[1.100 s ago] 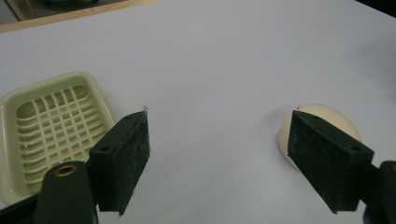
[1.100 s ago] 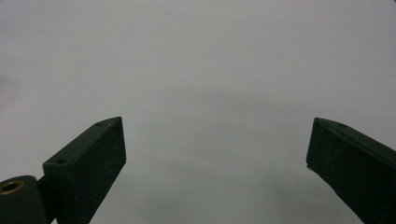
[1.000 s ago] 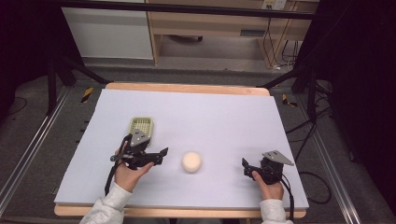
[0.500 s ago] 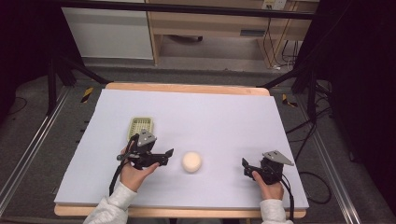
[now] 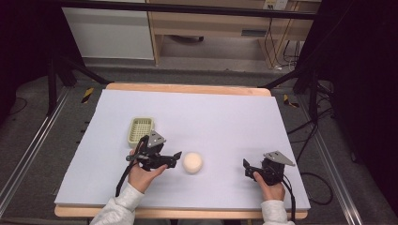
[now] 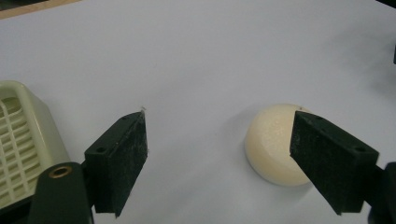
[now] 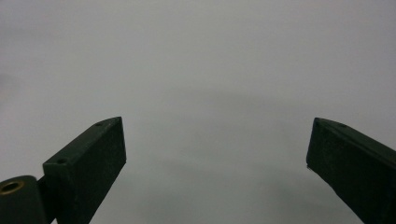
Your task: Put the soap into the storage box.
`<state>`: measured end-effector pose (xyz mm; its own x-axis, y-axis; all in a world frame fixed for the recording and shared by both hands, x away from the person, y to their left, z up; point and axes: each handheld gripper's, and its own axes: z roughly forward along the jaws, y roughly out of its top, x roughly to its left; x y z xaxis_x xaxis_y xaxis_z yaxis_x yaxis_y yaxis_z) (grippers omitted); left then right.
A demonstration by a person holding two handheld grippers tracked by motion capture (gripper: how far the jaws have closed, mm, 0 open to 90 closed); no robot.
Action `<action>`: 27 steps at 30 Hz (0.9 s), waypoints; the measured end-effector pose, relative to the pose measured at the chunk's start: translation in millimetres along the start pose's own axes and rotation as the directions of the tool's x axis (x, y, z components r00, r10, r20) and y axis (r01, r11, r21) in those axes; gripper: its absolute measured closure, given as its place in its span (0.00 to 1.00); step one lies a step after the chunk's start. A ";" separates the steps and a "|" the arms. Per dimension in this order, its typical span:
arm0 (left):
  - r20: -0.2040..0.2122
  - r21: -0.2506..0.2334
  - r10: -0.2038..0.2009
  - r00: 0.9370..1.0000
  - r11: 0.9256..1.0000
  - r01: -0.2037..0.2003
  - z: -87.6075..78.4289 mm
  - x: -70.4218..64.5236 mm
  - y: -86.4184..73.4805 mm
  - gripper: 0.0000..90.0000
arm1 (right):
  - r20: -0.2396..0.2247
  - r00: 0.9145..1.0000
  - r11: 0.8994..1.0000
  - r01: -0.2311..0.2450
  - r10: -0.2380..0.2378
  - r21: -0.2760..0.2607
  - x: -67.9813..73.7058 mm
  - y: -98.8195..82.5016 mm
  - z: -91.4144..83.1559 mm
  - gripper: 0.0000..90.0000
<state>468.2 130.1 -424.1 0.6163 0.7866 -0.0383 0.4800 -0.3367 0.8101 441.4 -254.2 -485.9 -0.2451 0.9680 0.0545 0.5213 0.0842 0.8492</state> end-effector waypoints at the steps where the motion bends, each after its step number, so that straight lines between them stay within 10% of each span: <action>1: 0.000 0.000 0.000 1.000 1.000 0.000 0.0 0.0 0.0 0.21 | 0.000 1.000 1.000 0.000 0.000 0.000 0.0 0.0 0.0 0.06; 27: 0.043 0.040 0.035 0.998 0.999 -0.037 18.6 -21.6 1.8 0.20 | -0.001 1.000 1.000 0.007 -0.007 0.000 -0.4 -0.1 0.5 0.06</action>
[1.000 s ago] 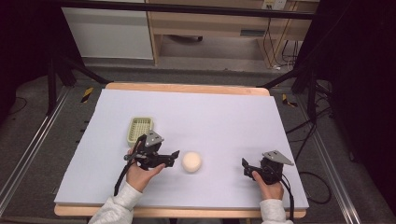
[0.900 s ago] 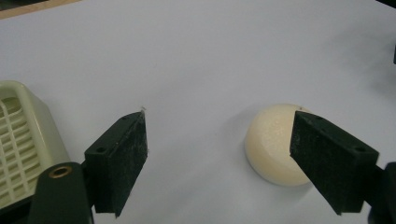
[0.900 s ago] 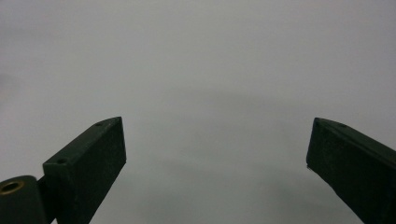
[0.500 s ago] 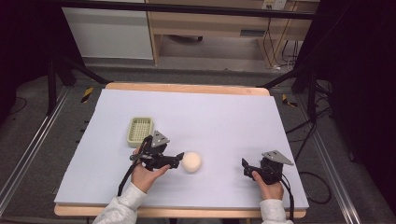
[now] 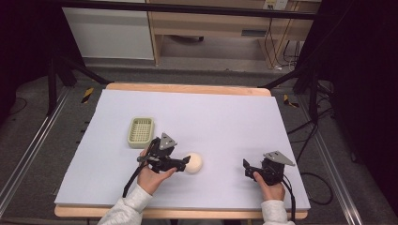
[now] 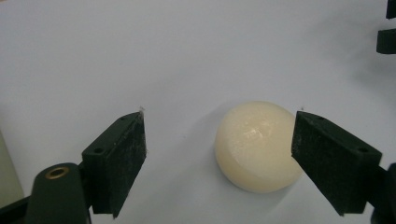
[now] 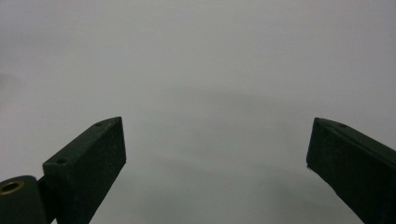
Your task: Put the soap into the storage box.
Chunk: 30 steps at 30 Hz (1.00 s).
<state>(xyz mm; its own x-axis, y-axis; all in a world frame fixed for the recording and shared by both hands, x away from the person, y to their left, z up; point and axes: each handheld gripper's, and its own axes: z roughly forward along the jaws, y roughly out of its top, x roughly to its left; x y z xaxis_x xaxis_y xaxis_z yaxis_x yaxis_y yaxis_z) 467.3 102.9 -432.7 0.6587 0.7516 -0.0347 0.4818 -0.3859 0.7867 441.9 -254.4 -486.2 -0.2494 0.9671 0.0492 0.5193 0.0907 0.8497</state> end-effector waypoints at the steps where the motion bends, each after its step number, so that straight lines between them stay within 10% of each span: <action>1: 0.001 0.005 0.005 1.000 1.000 -0.005 0.9 -1.0 0.2 0.20 | -0.001 1.000 1.000 -0.001 0.001 0.002 0.1 0.0 0.1 0.06; 30: 0.028 0.066 0.023 0.999 0.998 -0.025 27.7 -19.8 -2.0 0.16 | -0.003 1.000 1.000 0.001 -0.001 0.004 0.1 0.1 0.3 0.06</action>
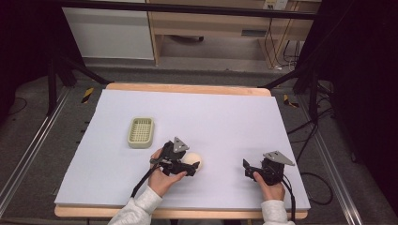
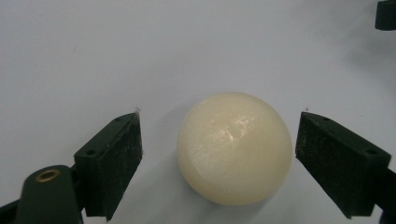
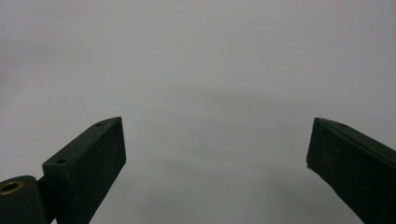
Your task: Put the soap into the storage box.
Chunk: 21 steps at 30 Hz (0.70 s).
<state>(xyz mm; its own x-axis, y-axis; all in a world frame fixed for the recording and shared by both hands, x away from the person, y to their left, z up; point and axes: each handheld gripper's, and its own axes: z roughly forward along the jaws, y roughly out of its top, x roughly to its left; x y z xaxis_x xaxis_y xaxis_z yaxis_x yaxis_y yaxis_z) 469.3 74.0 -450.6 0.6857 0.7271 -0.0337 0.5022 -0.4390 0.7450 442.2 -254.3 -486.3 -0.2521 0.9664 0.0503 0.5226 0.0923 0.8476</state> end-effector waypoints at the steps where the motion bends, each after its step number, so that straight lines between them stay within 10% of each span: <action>1: 0.000 0.006 0.000 1.000 1.000 0.000 1.7 -1.1 -0.1 0.16 | -0.001 1.000 1.000 0.000 0.000 0.001 -0.1 0.0 0.0 0.06; 21: 0.009 0.055 0.023 1.000 0.998 -0.024 15.4 -7.3 0.0 0.15 | -0.001 1.000 1.000 0.000 0.000 0.001 -0.1 0.0 0.0 0.06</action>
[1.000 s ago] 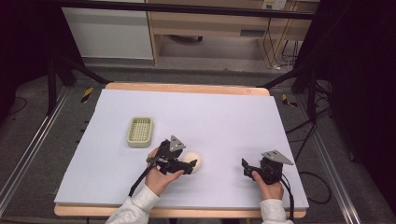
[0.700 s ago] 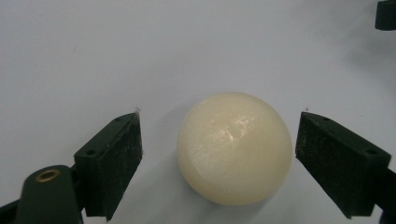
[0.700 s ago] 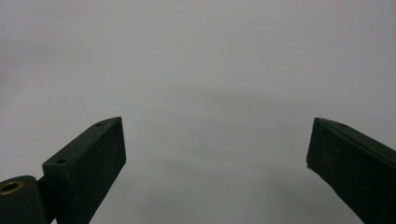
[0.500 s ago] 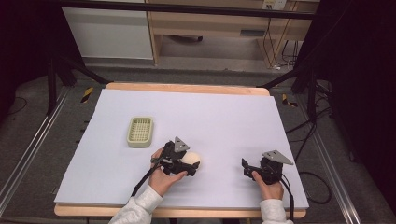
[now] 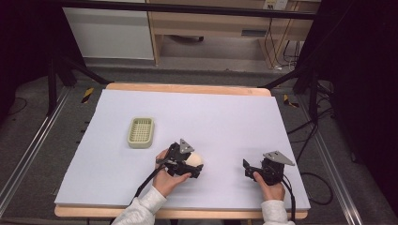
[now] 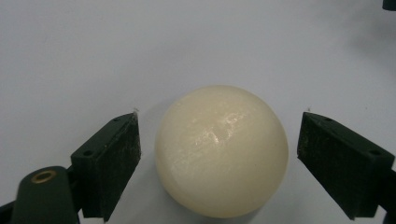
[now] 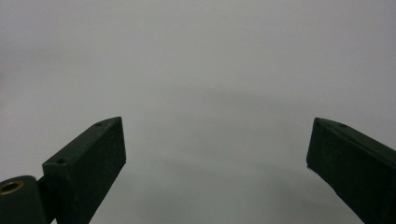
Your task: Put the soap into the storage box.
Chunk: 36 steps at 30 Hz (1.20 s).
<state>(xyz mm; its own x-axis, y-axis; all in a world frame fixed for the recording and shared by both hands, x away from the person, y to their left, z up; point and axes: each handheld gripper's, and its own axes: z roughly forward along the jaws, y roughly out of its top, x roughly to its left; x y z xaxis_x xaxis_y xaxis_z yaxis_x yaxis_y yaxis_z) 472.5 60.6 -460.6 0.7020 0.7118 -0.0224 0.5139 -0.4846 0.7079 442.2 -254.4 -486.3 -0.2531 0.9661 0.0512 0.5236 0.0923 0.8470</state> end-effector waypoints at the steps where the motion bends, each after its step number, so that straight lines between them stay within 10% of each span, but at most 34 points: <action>1: 0.000 0.000 0.000 1.000 1.000 0.000 0.0 0.0 0.0 0.15 | 0.000 1.000 1.000 0.000 0.000 0.000 0.0 0.0 0.0 0.06; 36: -0.011 0.051 -0.010 1.000 0.999 0.011 13.8 -2.3 -3.9 0.26 | 0.000 1.000 1.000 -0.003 0.003 0.002 0.0 0.0 0.1 0.06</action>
<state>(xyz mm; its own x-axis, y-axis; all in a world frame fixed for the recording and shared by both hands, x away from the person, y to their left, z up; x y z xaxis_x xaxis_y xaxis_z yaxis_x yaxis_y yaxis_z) 475.7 53.8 -473.1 0.6911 0.7224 -0.0214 0.5456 -0.5021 0.6710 442.3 -254.3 -486.3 -0.2517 0.9663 0.0540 0.5263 0.0899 0.8455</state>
